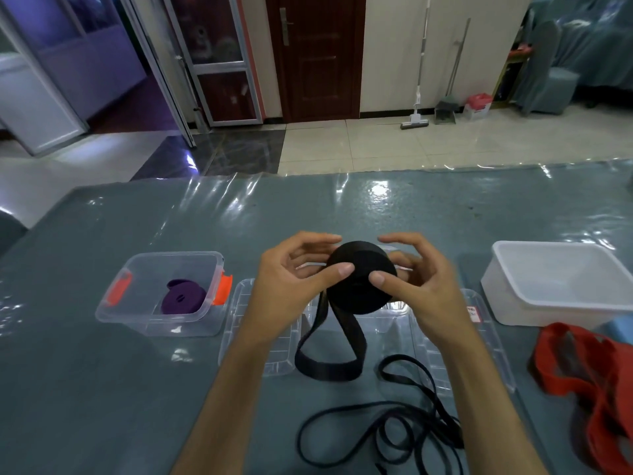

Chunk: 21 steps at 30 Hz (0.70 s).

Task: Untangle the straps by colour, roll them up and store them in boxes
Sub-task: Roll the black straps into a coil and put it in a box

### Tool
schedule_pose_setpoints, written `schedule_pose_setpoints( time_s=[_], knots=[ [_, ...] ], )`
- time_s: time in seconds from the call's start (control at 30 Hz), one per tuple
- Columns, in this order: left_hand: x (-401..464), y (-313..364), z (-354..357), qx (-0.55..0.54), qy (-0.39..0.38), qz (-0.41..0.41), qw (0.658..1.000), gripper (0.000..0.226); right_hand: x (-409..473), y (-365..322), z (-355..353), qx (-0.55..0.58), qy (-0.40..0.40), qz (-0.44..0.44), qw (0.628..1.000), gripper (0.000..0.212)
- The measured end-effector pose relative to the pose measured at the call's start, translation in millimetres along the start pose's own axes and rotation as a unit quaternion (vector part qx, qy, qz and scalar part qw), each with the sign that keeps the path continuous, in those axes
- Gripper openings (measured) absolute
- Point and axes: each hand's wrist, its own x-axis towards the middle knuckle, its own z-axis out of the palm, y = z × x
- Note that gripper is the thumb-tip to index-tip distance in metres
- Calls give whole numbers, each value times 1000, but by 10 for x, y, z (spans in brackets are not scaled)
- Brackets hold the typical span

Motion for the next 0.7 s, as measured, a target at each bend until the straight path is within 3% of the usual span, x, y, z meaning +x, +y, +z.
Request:
schedule_pose_setpoints(
  time_s=[0.17, 0.37, 0.47, 0.57, 0.7],
  knots=[
    [19, -62, -74, -22, -65, -10, 998, 39, 24, 54, 42, 30, 76, -34, 996, 30],
    [64, -120, -37, 9, -2, 1, 1000, 31, 78, 73, -105, -58, 2, -26, 998, 53],
    [74, -165, 16, -8, -6, 8, 1000, 24, 84, 116, -101, -45, 27, -46, 998, 43],
    [145, -208, -32, -11, -47, 3, 999, 31, 102, 199, -28, 8, 57, -44, 997, 36],
    [259, -243, -77, 9, -35, -3, 999, 31, 183, 283, -64, -2, 15, 19, 1000, 38]
  ],
)
